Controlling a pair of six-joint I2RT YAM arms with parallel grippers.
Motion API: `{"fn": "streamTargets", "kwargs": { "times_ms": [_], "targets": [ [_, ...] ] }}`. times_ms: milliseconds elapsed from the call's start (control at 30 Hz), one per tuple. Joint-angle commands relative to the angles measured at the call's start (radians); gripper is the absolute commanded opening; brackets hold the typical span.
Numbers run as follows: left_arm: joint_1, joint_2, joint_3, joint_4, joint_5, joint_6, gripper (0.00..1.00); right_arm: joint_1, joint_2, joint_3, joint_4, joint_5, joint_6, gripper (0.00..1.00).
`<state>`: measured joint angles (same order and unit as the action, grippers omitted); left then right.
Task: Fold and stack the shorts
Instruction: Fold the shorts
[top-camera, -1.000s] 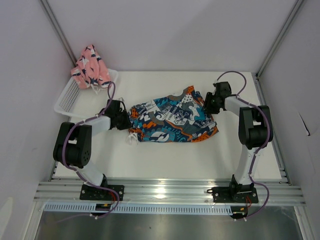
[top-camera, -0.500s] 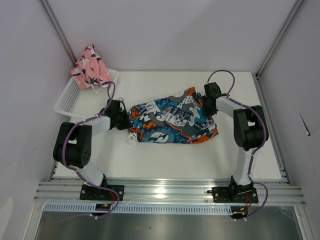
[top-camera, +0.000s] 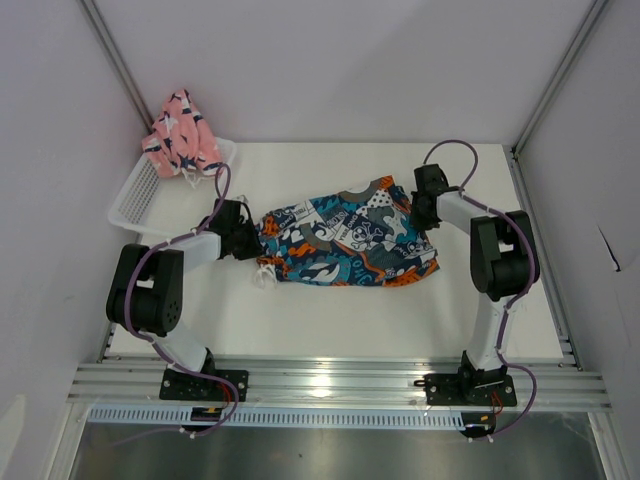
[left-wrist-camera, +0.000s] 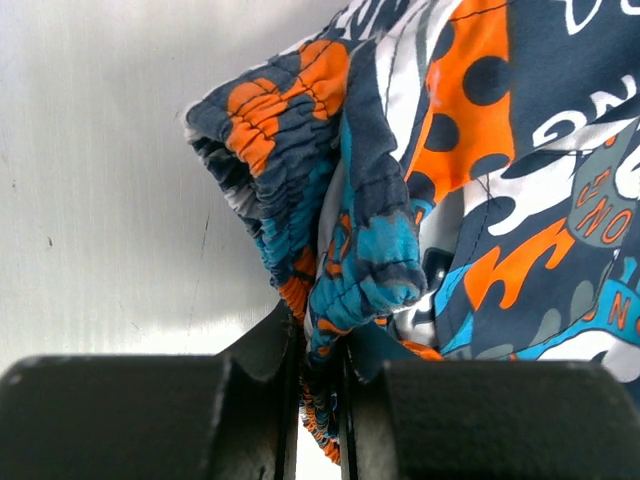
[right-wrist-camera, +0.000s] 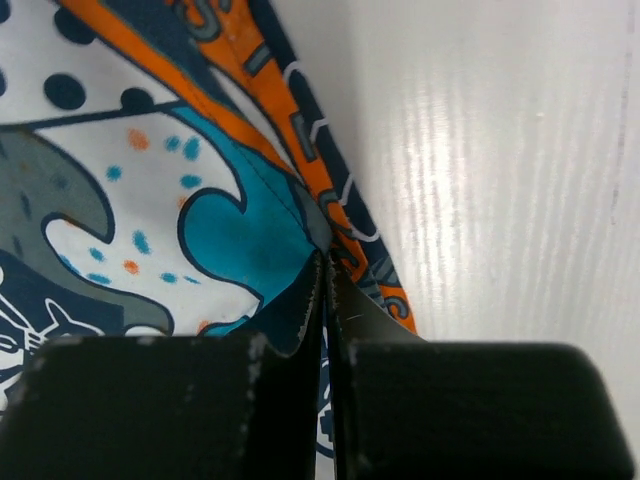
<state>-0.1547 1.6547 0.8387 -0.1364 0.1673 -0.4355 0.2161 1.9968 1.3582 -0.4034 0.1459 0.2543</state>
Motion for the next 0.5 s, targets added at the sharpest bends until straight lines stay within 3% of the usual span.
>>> {"fn": "streamTargets", "kwargs": {
  "times_ms": [0, 333, 400, 433, 467],
  "targets": [
    [0.004, 0.008, 0.013, 0.001, -0.029, 0.015, 0.00, -0.050, -0.046, 0.013, -0.026, 0.040, 0.011, 0.00],
    [0.006, 0.010, 0.014, 0.000, -0.031, 0.014, 0.00, -0.066, -0.092, -0.019, -0.011, 0.064, 0.037, 0.01],
    [0.006, 0.013, 0.016, 0.000, -0.031, 0.014, 0.00, -0.066, -0.092, -0.016, -0.015, 0.035, 0.036, 0.18],
    [0.006, 0.013, 0.017, 0.000, -0.031, 0.014, 0.00, -0.066, -0.093, -0.018, -0.018, 0.015, 0.034, 0.37],
    [0.006, 0.014, 0.019, -0.002, -0.029, 0.014, 0.00, -0.066, -0.098, -0.019, -0.020, -0.017, 0.040, 0.41]
  ]
}}
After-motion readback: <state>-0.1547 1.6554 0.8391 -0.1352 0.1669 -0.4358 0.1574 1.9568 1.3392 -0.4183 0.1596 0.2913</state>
